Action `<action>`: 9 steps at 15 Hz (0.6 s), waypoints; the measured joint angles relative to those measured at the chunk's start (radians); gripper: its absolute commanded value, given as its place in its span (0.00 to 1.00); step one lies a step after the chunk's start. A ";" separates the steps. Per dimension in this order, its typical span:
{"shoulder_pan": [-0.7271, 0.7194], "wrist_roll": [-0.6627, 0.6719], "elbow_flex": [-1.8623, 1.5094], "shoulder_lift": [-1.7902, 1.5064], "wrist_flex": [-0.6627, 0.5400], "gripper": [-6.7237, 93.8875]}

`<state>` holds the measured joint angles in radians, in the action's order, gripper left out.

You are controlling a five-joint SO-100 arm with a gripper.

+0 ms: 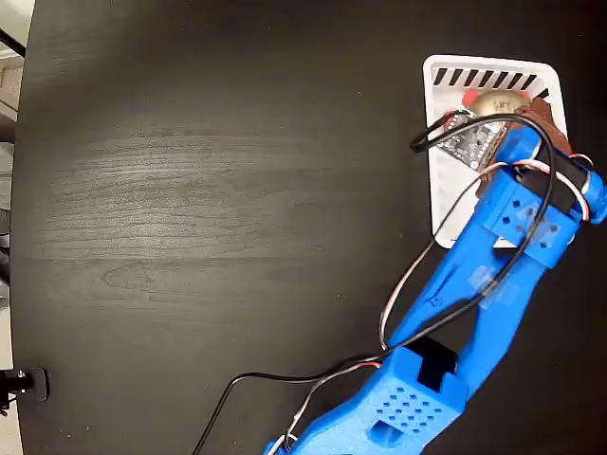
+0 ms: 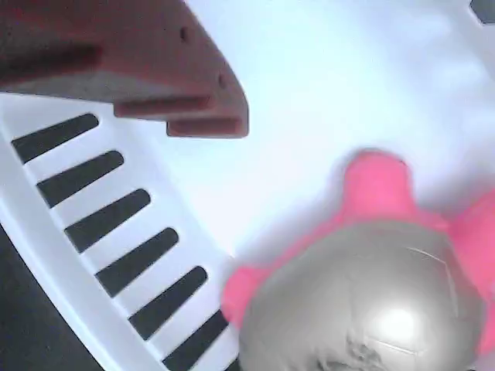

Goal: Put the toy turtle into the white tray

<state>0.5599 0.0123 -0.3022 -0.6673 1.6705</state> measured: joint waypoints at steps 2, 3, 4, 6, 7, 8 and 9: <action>0.000 -0.003 0.000 0.000 0.000 0.38; 0.002 -0.008 -0.008 -0.002 -0.005 0.20; 0.002 -0.020 -0.054 -0.032 -0.014 0.11; -0.014 -0.061 -0.166 -0.153 -0.054 0.07; -0.031 -0.077 -0.227 -0.232 -0.077 0.07; -0.052 -0.098 -0.322 -0.327 -0.118 0.07; -0.080 -0.124 -0.422 -0.414 -0.164 0.07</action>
<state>0.4801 -0.1120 -0.7240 -1.0815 1.5064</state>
